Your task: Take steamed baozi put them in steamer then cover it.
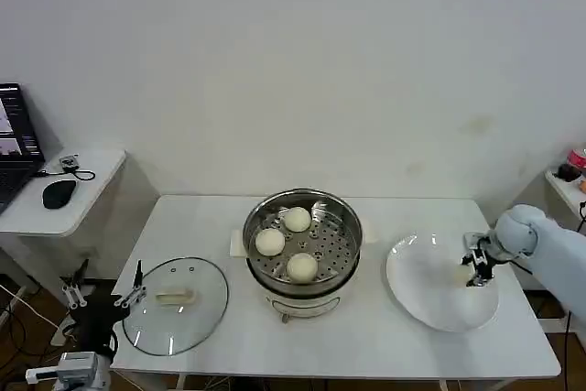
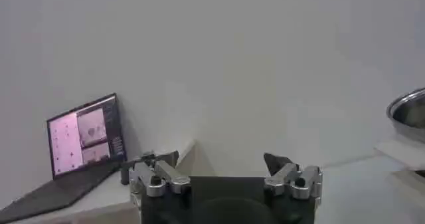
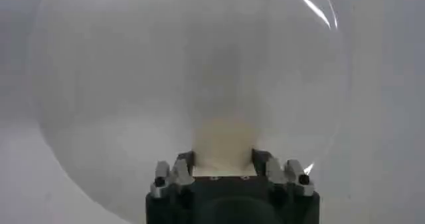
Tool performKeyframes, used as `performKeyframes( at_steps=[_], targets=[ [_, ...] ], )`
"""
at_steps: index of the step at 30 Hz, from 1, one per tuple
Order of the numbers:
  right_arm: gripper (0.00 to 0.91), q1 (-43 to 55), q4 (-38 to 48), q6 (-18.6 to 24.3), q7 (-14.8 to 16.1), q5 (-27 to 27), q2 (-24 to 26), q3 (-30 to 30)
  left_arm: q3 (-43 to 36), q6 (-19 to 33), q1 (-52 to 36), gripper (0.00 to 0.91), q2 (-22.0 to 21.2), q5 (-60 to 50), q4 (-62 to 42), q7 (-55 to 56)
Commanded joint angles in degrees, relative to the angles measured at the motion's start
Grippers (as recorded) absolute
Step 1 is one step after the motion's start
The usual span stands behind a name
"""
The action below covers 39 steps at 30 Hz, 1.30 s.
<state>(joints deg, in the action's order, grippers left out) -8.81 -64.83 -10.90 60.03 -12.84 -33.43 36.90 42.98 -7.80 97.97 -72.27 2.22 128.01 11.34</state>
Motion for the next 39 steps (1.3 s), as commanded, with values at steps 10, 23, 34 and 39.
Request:
performKeyframes(
  at_steps=[10,23,34,39],
  targets=[
    [0.584,20.2,-13.67,-4.37,2.38,8.59,5.55,7.62,-0.14,-0.05,-0.21,0.907,-0.12,-0.18,0.78,0.07],
    [0.595,43.79,-26.66,-12.46,-0.3,22.96,-3.42,23.99,0.25,-0.14,-0.45,0.907,-0.02,-0.56,1.59,0.0],
    [0.605,43.34,-27.1,-24.55,-11.34,36.22,-17.68,30.16,0.86,-0.01,-0.3,0.907,-0.88,-0.65,1.79,0.01],
    [0.605,39.67,-26.43,-27.73,-14.82,38.64,-19.46,32.09,1.07,-0.01,-0.1,0.907,-1.25,-0.72,2.11,0.06]
  ],
)
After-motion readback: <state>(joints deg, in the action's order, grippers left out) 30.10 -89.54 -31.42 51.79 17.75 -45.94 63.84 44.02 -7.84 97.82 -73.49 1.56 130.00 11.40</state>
